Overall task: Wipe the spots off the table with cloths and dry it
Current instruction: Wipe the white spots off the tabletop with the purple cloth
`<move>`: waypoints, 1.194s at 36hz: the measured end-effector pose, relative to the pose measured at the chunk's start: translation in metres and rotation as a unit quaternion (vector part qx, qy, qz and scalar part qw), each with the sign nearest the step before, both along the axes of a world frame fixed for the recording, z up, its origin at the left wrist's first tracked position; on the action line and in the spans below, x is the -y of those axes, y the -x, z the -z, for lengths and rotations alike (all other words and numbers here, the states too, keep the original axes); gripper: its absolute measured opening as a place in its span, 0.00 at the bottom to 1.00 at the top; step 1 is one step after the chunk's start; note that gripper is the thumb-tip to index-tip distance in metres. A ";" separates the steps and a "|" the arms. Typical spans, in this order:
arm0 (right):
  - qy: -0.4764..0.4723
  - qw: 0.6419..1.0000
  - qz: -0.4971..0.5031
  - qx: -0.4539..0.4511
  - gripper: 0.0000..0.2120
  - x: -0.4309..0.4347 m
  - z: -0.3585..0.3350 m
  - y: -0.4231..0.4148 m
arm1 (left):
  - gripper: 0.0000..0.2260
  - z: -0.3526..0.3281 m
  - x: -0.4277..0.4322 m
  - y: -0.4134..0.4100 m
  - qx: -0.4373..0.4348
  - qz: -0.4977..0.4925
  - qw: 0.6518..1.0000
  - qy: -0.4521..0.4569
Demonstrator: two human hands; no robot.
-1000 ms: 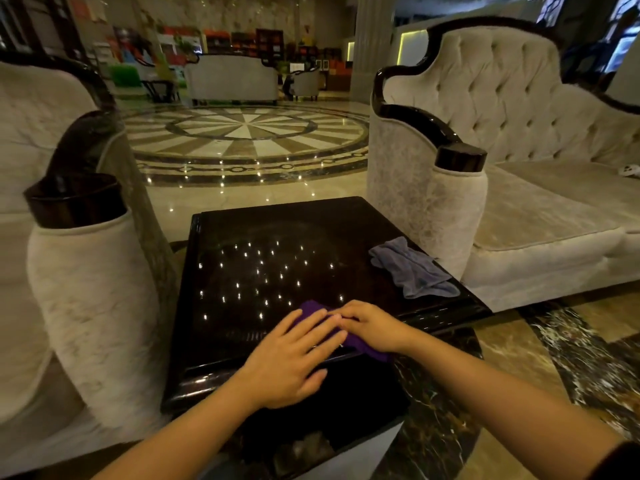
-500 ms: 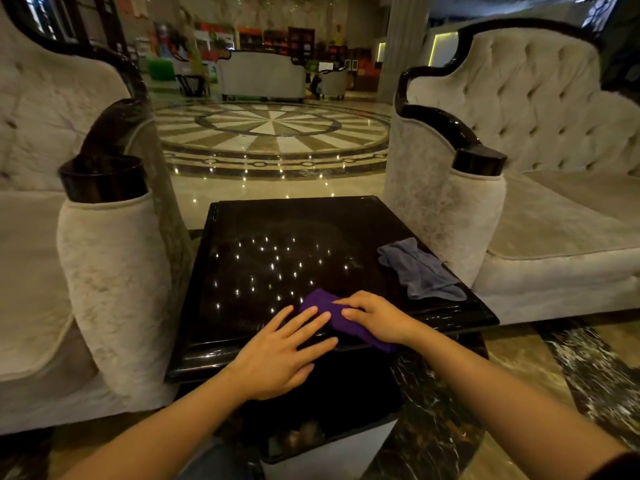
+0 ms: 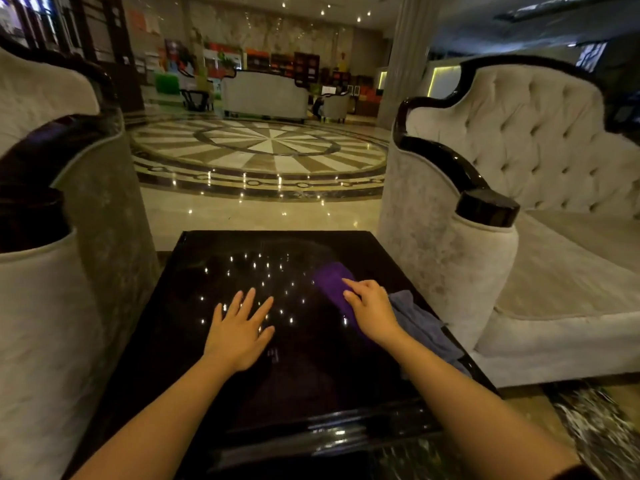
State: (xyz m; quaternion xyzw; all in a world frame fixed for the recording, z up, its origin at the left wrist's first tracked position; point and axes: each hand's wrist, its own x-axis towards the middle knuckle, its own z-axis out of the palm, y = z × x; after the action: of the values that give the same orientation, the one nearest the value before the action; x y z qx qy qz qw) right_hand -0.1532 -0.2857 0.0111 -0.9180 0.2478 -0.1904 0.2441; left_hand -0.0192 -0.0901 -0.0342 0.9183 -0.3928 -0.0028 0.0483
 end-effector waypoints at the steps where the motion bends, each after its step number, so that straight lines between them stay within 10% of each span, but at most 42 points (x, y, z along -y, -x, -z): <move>1: 0.008 1.000 0.019 -0.002 0.17 0.010 0.000 -0.008 | 0.26 0.003 0.005 -0.006 -0.010 -0.011 1.000 -0.003; 25: -0.015 0.967 0.127 -0.222 0.22 0.161 0.044 -0.102 | 0.25 0.031 0.017 -0.065 -0.089 -0.120 0.988 -0.027; 43: 0.012 0.986 0.080 -0.145 0.23 0.113 0.021 -0.024 | 0.24 0.021 0.016 -0.057 -0.114 -0.123 0.985 -0.027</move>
State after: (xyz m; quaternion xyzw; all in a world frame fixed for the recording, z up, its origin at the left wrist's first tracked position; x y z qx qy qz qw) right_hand -0.1292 -0.3983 -0.0103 -0.9161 0.3506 -0.0770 0.1787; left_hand 0.0379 -0.1064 -0.0547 0.9544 -0.2684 -0.1119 0.0678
